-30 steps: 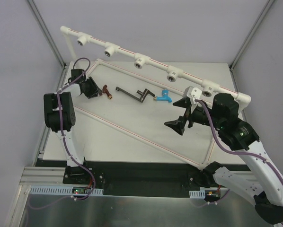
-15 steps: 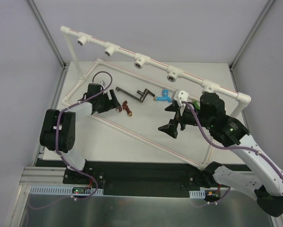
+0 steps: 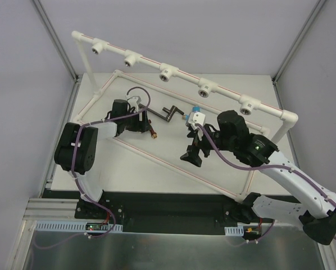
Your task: Install the water faucets
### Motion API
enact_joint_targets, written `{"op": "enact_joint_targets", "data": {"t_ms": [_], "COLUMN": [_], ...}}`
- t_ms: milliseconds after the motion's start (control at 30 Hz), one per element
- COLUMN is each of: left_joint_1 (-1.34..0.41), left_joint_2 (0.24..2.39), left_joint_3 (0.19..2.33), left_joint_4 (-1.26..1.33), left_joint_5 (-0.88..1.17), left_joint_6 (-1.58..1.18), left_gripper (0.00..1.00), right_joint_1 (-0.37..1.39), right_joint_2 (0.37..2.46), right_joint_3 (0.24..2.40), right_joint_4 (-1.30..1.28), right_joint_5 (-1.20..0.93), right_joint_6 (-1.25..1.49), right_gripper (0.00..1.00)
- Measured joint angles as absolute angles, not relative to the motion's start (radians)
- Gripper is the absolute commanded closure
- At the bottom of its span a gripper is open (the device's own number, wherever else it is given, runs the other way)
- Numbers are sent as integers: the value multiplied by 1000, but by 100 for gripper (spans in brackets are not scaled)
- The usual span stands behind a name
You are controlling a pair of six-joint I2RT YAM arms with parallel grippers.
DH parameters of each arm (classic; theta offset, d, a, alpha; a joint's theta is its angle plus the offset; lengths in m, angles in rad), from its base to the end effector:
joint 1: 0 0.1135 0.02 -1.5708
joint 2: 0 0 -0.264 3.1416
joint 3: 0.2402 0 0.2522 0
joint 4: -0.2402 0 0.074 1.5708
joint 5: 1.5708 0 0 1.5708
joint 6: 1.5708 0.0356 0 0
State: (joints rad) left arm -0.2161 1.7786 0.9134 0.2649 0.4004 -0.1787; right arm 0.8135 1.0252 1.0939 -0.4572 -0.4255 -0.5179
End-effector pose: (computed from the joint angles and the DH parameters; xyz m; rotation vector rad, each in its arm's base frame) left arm 0.3556 -0.0923 0.1639 0.2739 2.1744 -0.6590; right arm 0.1417 0.1712 0.3755 -1.4279 1.3602 0.6099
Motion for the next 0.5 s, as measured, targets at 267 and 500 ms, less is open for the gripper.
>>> {"op": "enact_joint_targets", "data": {"t_ms": [267,500], "left_joint_1": [-277,-337], "left_joint_2": [1783,1777], "left_joint_3": [922,917], "left_joint_4": [236,233], "left_joint_5": [387,373], "left_joint_6": [-130,-120], "left_gripper": [39,38], "right_joint_1": [831,839], "right_joint_2": [1093,1132], "right_joint_3": [1094,1068], "right_joint_4": [-452,-400], "right_joint_5": [-413,-400], "right_joint_6": [-517,-507], "right_gripper": [3,3]}}
